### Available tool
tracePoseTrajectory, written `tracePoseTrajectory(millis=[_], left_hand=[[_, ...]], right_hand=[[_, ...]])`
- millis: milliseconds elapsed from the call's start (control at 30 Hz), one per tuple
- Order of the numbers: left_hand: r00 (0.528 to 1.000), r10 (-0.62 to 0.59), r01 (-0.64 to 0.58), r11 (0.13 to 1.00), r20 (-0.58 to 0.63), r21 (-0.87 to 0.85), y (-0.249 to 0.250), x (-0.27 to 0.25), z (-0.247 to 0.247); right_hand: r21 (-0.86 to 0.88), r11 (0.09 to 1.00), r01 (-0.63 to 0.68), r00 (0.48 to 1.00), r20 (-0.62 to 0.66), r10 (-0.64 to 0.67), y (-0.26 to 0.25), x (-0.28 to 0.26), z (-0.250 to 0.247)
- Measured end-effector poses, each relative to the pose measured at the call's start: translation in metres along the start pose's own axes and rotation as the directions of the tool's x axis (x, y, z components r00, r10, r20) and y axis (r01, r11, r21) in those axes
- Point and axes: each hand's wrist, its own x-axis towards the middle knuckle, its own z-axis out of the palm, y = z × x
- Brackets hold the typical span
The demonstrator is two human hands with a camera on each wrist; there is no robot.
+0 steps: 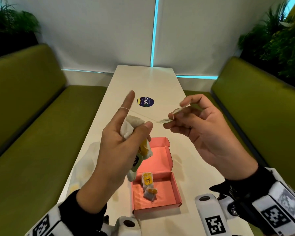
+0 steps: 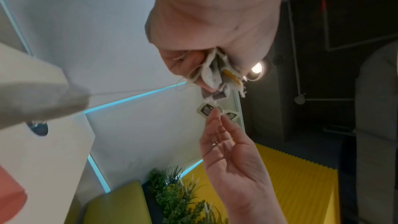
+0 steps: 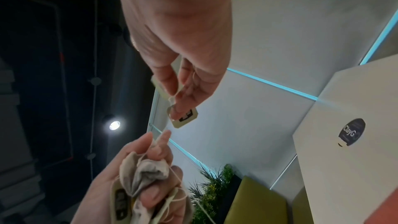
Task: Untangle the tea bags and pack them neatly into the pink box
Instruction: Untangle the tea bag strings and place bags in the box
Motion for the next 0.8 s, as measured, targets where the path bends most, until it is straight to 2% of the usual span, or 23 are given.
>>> tracePoseTrajectory(millis=[167,300,400,500,633,800], left_hand=[[0.998,-0.048,0.046,0.998,-0.038,-0.041,0.005,-0.001,0.001],[1.000,-0.025,0.024,1.000,-0.019,-0.020,0.010,0.001,0.001],[0.997,-0.044,0.044,0.999,0.060,0.002,0.011,0.003,-0.001],[0.993,-0.068,0.065,0.997,0.099,0.036,0.012,0.004,-0.003],[0.992,-0.085,0.077,0.993,0.092,0.084,0.014,0.003,-0.008],[0.993,-0.046,0.024,0.980,0.108,0.198,0.014,0.000,-0.009]], right_hand=[[-0.043,0.999,-0.031,0.994,0.100,0.035,0.003,-0.004,0.000],[-0.298,0.950,-0.098,0.991,0.061,0.121,0.011,-0.005,-0.003],[-0.287,0.949,-0.131,0.966,0.178,0.187,0.014,-0.009,0.005],[-0.358,0.932,-0.062,0.939,0.297,0.176,0.015,-0.014,0.016],[-0.396,0.918,-0.012,0.937,0.316,0.148,0.017,-0.014,0.021],[-0.393,0.916,-0.075,0.910,0.349,0.225,0.011,-0.014,0.016]])
